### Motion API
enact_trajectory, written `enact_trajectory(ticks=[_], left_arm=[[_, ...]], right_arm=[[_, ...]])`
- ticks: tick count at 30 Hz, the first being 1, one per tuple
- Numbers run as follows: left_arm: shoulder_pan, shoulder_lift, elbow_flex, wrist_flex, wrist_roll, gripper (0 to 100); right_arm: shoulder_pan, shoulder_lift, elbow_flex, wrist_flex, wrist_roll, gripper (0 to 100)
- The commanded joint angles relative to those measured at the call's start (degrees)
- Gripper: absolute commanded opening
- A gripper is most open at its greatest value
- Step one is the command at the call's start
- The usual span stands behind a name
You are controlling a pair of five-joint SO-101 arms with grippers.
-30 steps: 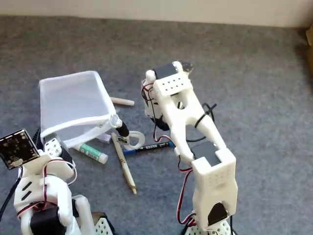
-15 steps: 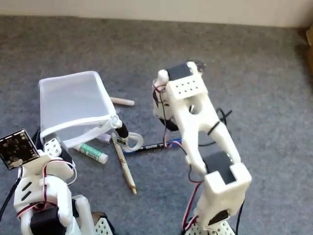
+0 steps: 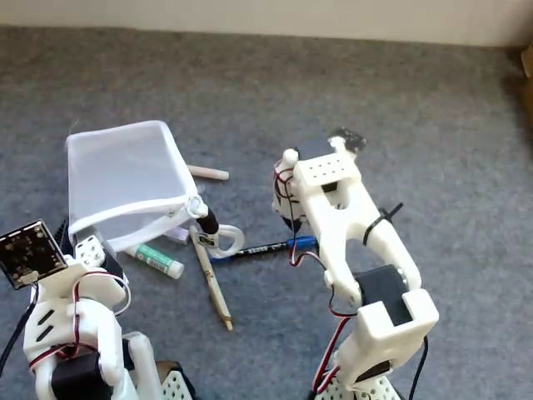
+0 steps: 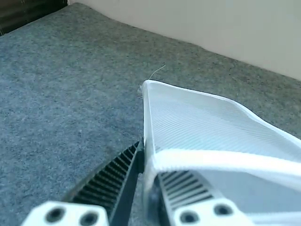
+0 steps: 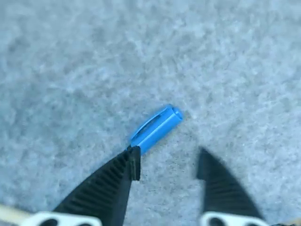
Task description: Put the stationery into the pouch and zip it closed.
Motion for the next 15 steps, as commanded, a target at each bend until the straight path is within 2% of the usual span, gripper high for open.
enact_trajectory(ticks=[1, 10, 15], left_arm=[[-0.8, -0.7, -0.2, -1.5, 0.4, 1], [-0.8, -0.7, -0.2, -1.5, 0.4, 1], [-0.8, -0.7, -0.2, -1.5, 0.4, 1]], right_arm=[[-1.5, -3.9, -0.1, -0.7, -3.1, 25.5], [-2.9, 1.3, 6.5, -16.7, -5.5, 25.5], [-2.9, 6.3, 6.6, -17.2, -5.5, 24.0]])
